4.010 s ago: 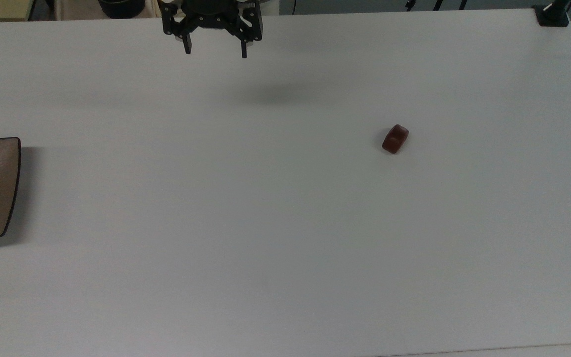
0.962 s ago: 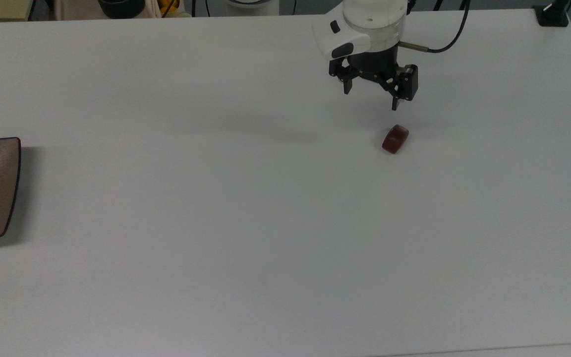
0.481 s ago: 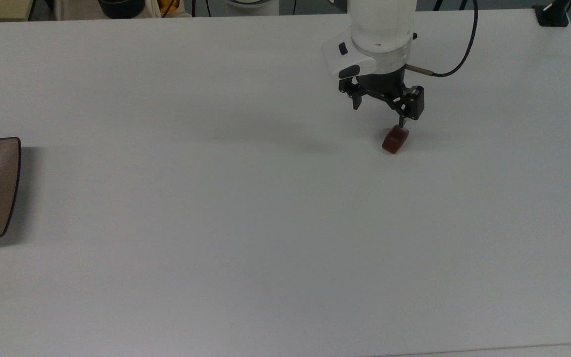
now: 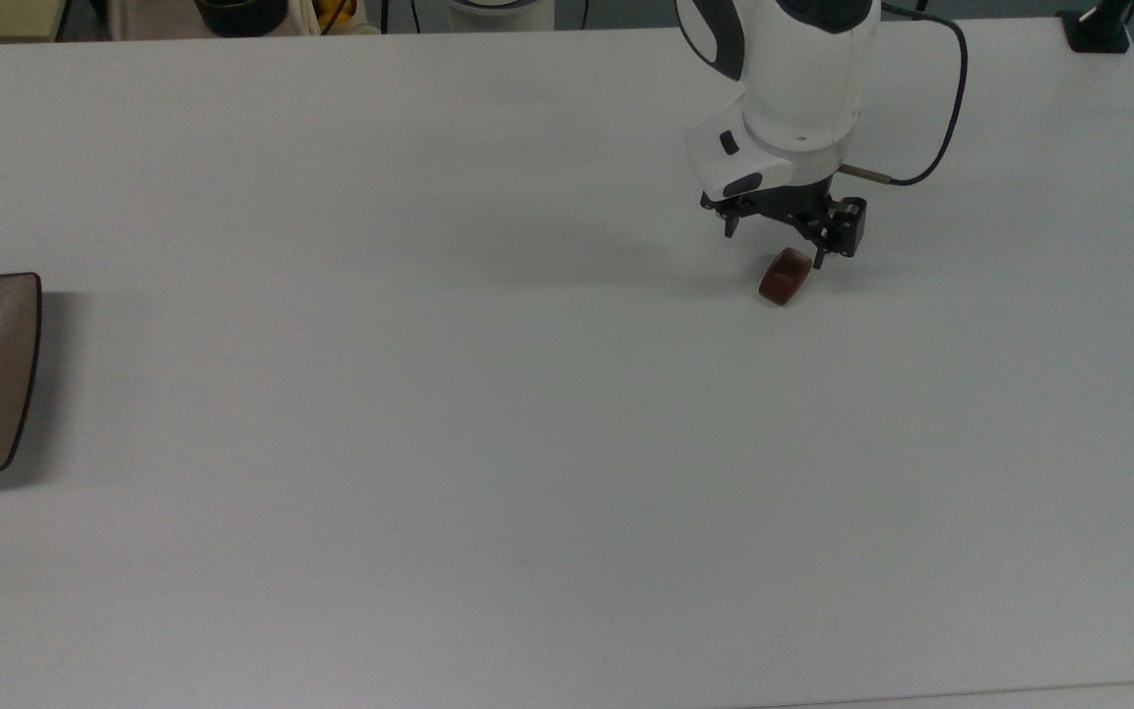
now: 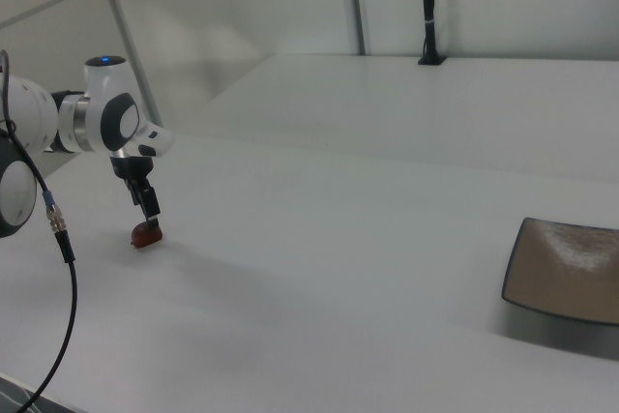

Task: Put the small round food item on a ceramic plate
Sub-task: 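Close the gripper around the dark-red food item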

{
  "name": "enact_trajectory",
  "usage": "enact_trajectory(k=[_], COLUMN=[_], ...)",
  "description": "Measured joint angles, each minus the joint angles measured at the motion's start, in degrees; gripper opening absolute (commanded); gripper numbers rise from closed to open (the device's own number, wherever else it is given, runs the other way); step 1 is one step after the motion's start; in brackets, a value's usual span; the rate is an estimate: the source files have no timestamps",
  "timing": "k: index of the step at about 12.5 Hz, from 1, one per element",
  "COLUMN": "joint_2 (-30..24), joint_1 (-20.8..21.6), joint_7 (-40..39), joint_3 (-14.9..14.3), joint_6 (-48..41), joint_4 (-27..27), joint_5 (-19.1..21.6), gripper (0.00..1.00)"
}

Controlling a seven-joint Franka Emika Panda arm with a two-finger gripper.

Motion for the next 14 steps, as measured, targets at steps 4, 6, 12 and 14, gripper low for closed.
enact_trajectory(k=[4,6,12,14], joint_2=[2.65,3.65,6.93,7.47], joint_1=[0.54,0.62,0.75,0.75], joint_7=[0.0,0.01,0.51,0.53], joint_3=[0.0,0.03,1.74,1.99], joint_6=[3.05,3.07,3.07,3.07], joint_4=[0.36,1.11,2.21,2.26], joint_5=[-1.13,-1.83,-5.12,-5.9], gripper=[1.0,1.0,1.0,0.4])
